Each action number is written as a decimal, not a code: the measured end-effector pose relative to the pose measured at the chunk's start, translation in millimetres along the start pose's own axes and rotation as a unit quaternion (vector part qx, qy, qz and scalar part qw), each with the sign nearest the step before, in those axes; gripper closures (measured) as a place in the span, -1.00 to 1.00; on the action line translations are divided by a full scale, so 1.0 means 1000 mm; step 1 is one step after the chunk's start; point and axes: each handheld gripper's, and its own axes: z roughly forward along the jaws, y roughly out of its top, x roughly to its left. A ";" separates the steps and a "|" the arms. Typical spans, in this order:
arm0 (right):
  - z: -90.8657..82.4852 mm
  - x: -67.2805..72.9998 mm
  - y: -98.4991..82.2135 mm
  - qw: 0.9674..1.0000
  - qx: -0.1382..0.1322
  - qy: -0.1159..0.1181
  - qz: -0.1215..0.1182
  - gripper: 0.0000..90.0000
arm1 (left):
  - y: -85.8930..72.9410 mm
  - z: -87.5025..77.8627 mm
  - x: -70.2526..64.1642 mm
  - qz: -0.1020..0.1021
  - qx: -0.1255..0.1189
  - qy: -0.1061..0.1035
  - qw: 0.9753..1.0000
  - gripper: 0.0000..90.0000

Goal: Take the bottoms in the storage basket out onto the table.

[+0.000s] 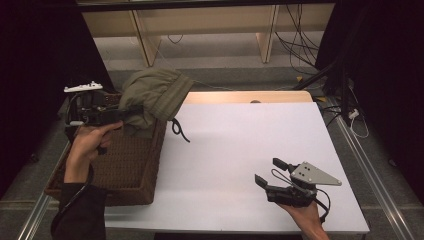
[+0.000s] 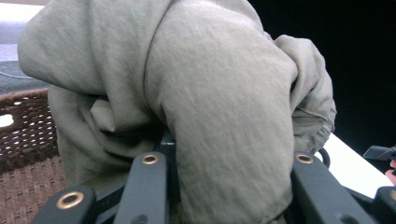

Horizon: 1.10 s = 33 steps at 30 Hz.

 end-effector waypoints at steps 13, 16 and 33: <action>0.000 0.000 0.000 1.000 0.000 0.000 0.001 -0.54 | 0.002 0.014 -0.021 0.017 0.008 -0.035 0.999 0.43; 0.000 0.000 0.000 1.000 -0.001 0.001 0.000 -0.54 | 0.002 0.019 -0.027 0.022 0.012 -0.046 0.999 0.43; 0.000 -0.001 -0.001 1.000 0.001 0.001 0.005 -0.54 | -0.003 0.051 -0.057 0.043 0.044 -0.094 0.994 0.42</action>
